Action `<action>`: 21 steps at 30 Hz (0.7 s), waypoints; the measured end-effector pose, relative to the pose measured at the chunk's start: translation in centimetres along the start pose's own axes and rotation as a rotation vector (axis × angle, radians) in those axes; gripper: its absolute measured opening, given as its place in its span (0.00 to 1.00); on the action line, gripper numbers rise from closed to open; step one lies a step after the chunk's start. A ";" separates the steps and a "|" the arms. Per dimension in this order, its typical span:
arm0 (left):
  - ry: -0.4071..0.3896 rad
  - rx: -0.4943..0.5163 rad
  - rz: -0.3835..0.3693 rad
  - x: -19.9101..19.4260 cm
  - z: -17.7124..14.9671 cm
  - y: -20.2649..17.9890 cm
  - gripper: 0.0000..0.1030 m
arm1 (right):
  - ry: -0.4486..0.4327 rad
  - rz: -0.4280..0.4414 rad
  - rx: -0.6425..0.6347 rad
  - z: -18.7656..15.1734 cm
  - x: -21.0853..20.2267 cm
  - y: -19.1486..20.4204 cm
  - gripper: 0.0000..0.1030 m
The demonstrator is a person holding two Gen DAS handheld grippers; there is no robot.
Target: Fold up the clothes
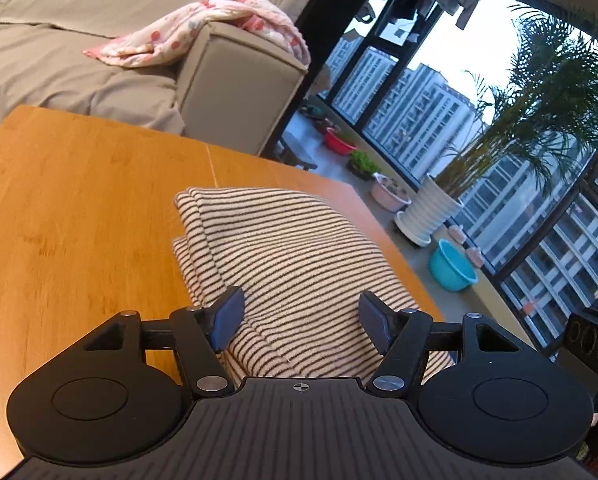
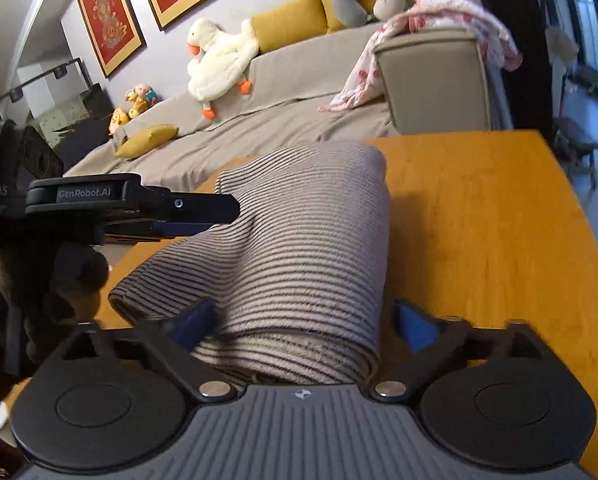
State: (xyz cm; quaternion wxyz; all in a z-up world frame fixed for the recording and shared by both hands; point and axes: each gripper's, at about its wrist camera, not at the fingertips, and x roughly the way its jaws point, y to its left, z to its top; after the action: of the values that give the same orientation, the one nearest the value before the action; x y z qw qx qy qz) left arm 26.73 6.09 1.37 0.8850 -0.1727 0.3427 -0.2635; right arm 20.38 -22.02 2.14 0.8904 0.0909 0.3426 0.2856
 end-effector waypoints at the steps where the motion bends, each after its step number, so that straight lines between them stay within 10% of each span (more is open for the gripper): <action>1: -0.001 -0.004 -0.002 0.0 0.0 0.0 0.67 | 0.015 0.013 0.011 -0.3 0.1 -0.1 1.00; 14: -0.009 0.005 -0.011 -0.1 -0.3 0.2 0.71 | 0.090 0.140 0.223 1.2 0.3 -2.3 1.00; 21: -0.012 0.010 -0.024 0.0 -0.3 0.2 0.76 | -0.130 -0.004 0.086 5.0 -3.9 -3.9 1.00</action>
State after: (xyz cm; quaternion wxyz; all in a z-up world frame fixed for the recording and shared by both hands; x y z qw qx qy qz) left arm 26.56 6.21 1.12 0.8847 -0.1738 0.3341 -0.2747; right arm 23.09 -27.27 6.69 0.9066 0.1469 0.2962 0.2621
